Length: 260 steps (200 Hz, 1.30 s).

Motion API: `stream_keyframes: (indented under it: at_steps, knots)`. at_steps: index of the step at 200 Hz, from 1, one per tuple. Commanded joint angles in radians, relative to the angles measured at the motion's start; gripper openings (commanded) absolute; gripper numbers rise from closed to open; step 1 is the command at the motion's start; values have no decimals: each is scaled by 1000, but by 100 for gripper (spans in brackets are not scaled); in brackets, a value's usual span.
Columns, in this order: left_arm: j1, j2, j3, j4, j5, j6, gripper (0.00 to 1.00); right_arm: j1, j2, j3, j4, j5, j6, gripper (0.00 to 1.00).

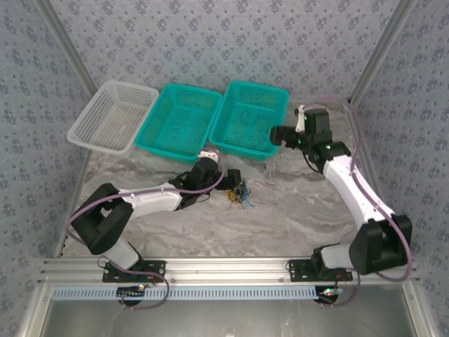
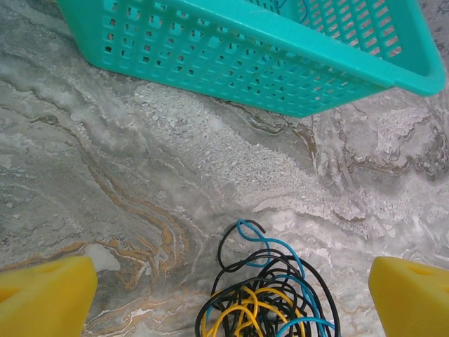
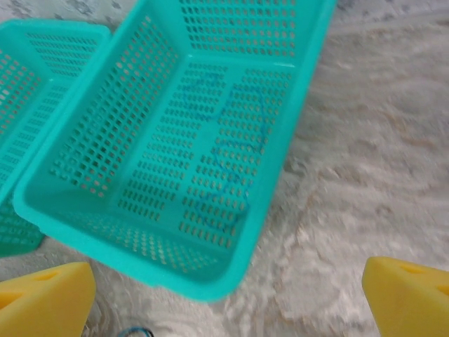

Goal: Untangle the cables

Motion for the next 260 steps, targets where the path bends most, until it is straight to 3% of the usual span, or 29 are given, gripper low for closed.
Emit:
stream_keyframes:
  at_steps: [1, 53, 103, 120, 175, 208, 236, 260]
  knots:
    - [-4, -6, 40, -52, -15, -33, 100, 8, -92, -78, -24, 73, 82, 100]
    - [-4, -3, 80, -140, -22, -61, 100, 50, -239, -223, -41, 92, 217, 100]
    - [-6, -47, 74, -193, 46, -37, 99, 288, -291, -375, 5, 236, 431, 99]
    - [-7, -78, 55, -209, 91, -14, 99, 346, -292, -389, 12, 233, 490, 99]
    - [-8, -171, 32, -344, 98, -56, 99, 518, -250, -413, 36, 309, 498, 99]
    - [2, -200, 35, -435, 123, -75, 99, 561, -193, -469, 176, 255, 519, 97]
    - [23, -207, 16, -367, 282, -69, 100, 549, -137, -485, 274, 151, 527, 97]
    - [29, -212, 6, -357, 283, -83, 100, 526, -112, -488, 298, 96, 521, 95]
